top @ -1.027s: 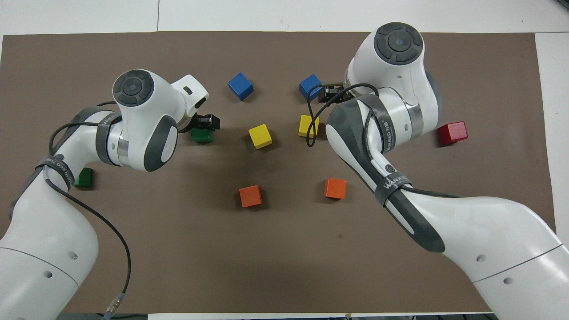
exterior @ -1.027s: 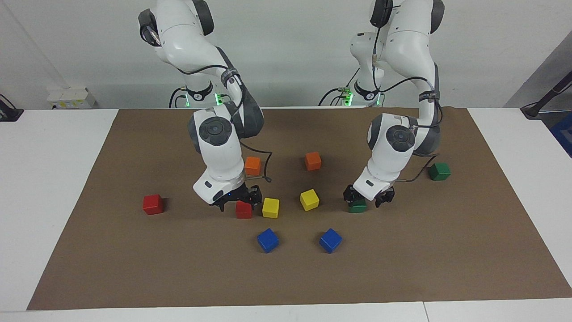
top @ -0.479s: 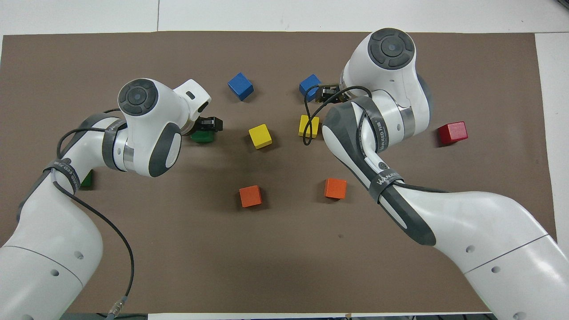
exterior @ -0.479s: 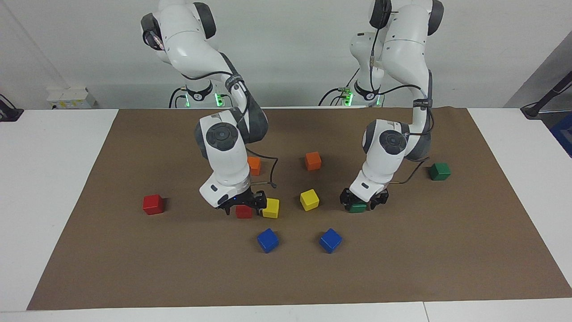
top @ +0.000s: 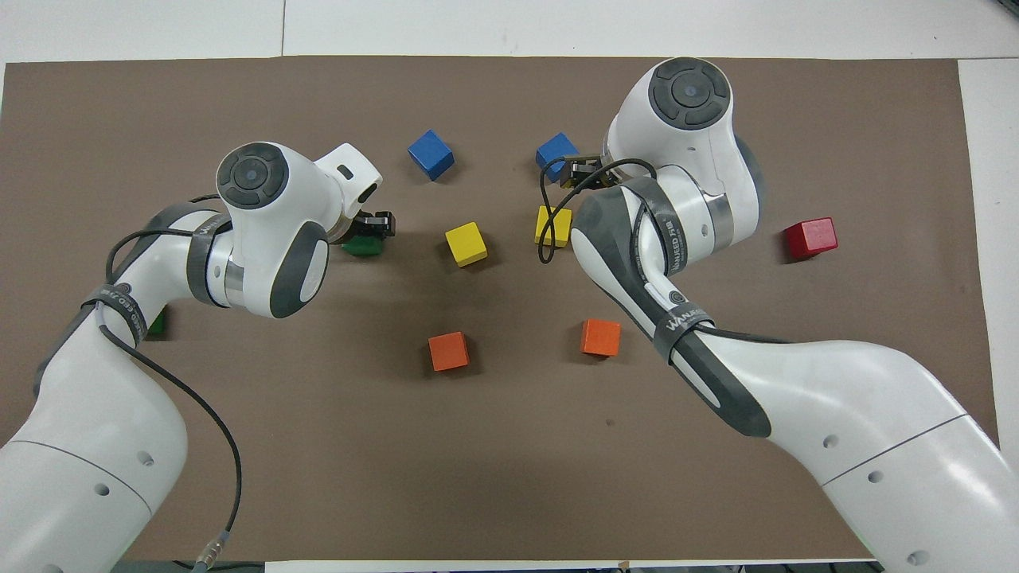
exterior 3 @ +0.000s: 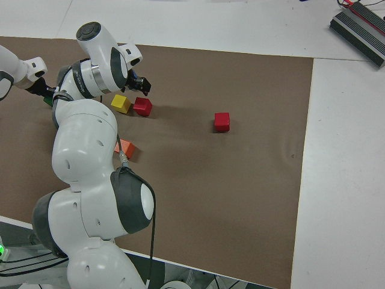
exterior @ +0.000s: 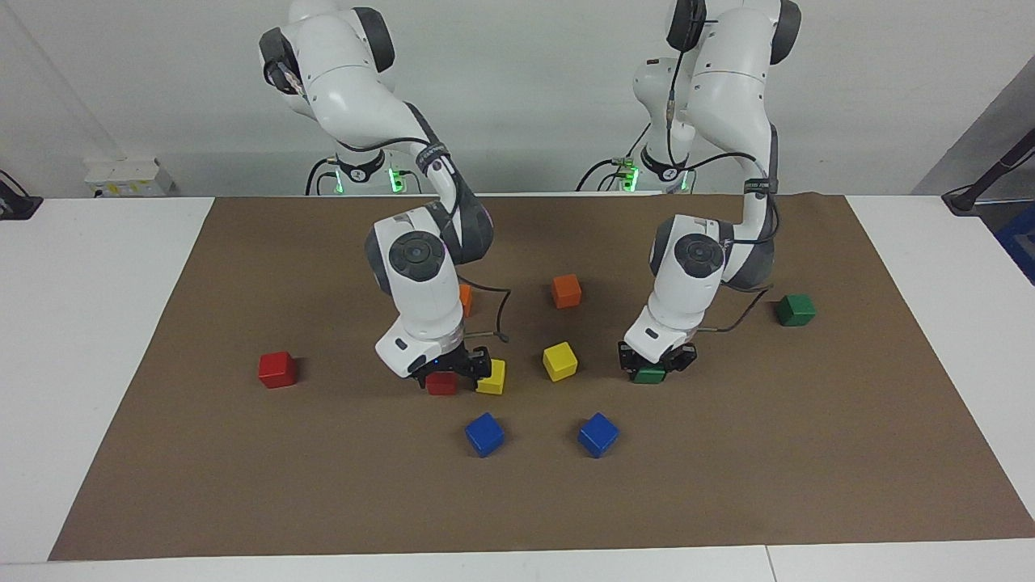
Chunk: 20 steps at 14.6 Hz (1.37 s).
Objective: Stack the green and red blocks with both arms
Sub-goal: 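Carry green with the left gripper while the right gripper lifts red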
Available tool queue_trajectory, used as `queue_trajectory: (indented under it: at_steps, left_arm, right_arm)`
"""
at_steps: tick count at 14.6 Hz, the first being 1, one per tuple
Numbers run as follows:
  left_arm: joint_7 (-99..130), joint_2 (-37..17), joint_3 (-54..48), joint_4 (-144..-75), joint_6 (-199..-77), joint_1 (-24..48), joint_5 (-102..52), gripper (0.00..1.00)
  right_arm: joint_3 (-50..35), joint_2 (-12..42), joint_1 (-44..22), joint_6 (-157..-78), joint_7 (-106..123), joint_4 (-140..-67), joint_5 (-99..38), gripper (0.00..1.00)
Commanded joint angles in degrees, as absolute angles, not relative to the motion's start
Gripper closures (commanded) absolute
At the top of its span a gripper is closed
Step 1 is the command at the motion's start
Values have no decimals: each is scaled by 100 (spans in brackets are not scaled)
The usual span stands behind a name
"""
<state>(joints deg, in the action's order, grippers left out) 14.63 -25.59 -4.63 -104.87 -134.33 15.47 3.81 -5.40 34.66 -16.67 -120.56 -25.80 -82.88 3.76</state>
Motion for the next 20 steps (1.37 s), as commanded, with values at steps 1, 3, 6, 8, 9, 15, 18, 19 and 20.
queue_trajectory:
  at_steps: [1,3,6,8,9,15,18,19,20]
  left_arm:
    - [1573,-2347,-396,-10425,-12957,1547,545,100]
    - [1503,-2111,-404,-10275,-12535,1320,501,100]
    - [1215,-1575,-431,-10310,-11920,819,483,100]
    - [426,-1311,-431,-10344,-11542,424,388,100]
    - [48,-1188,-422,-10388,-11462,222,308,100]
    - [-1720,-660,-422,-10889,-11364,-877,80,100]
    - [-2345,-537,-413,-11179,-11548,-1291,-184,100]
    - [-2434,-475,-413,-11336,-11705,-1362,-185,100]
    - [-2504,-396,-413,-11555,-11933,-1415,-193,100]
  right_arm:
    - [-554,3445,-1652,-12339,-2742,-8560,457,0]
    - [-554,3410,-1626,-12401,-2733,-8718,466,0]
    - [-554,3375,-1573,-12419,-2672,-8850,466,0]
    - [-554,3358,-1564,-12454,-2663,-8929,466,0]
    - [-554,3331,-1564,-12567,-2663,-9008,466,0]
    - [-554,3305,-1547,-12761,-2672,-9140,466,0]
    - [-554,3305,-1547,-12762,-2681,-9141,457,0]
    - [-554,3305,-1529,-12762,-2681,-9141,448,0]
    - [-554,3305,-1486,-12762,-2681,-9141,440,0]
